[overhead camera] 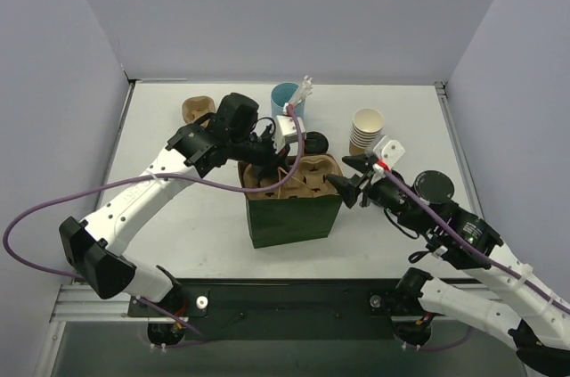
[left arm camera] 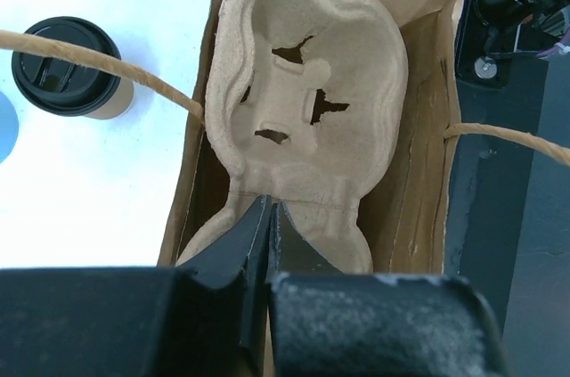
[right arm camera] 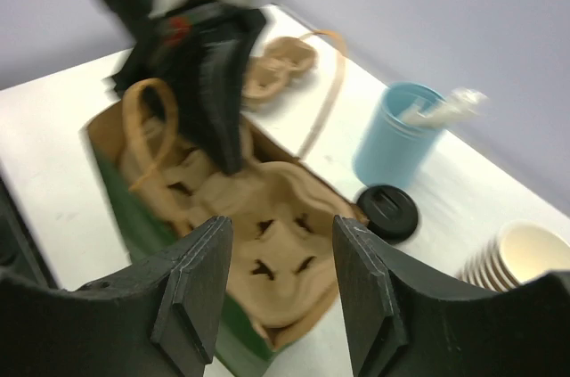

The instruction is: Pack the takeout coffee

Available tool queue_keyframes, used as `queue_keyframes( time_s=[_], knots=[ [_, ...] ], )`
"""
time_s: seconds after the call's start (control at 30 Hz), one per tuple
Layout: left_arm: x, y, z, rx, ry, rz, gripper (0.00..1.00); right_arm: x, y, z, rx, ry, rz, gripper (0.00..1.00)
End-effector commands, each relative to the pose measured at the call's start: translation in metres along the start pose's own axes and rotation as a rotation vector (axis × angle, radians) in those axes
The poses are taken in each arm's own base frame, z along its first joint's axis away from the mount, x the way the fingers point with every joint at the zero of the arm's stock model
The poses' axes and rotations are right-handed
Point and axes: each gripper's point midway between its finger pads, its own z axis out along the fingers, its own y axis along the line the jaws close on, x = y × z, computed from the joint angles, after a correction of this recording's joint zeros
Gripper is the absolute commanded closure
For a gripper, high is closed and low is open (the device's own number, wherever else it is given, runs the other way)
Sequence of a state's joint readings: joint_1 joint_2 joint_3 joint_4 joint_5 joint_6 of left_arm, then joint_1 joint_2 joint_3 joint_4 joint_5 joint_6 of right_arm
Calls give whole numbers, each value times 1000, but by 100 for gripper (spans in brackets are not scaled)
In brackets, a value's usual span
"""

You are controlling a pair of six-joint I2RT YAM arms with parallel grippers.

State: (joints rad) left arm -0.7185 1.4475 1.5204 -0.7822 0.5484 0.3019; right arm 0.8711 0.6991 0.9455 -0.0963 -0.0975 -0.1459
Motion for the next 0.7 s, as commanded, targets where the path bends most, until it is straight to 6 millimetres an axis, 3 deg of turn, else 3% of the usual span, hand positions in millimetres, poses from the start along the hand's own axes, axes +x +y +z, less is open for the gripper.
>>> queue_keyframes(
  time_s=[0.0,0.07,0.2,0.27,0.57,0.63,0.67],
  knots=[
    [-5,-1,-9,-35,-27,12,92,-5,-54,3,346,55,162,52],
    [-2,-3,-10,-39,-24,9,92,5,-64,4,421,108,177,53],
    [6,-3,-8,-45,-7,-2,92,27,-65,12,443,224,169,59],
    [7,-3,-7,-43,-2,-4,92,27,-66,13,459,241,193,60],
    [13,-1,-5,-63,5,-10,91,56,-57,25,432,349,242,64],
    [9,0,-7,-77,-12,-11,88,57,-59,23,442,353,254,64],
    [5,0,-9,-86,-25,-9,82,56,-59,23,443,352,259,64]
  ],
)
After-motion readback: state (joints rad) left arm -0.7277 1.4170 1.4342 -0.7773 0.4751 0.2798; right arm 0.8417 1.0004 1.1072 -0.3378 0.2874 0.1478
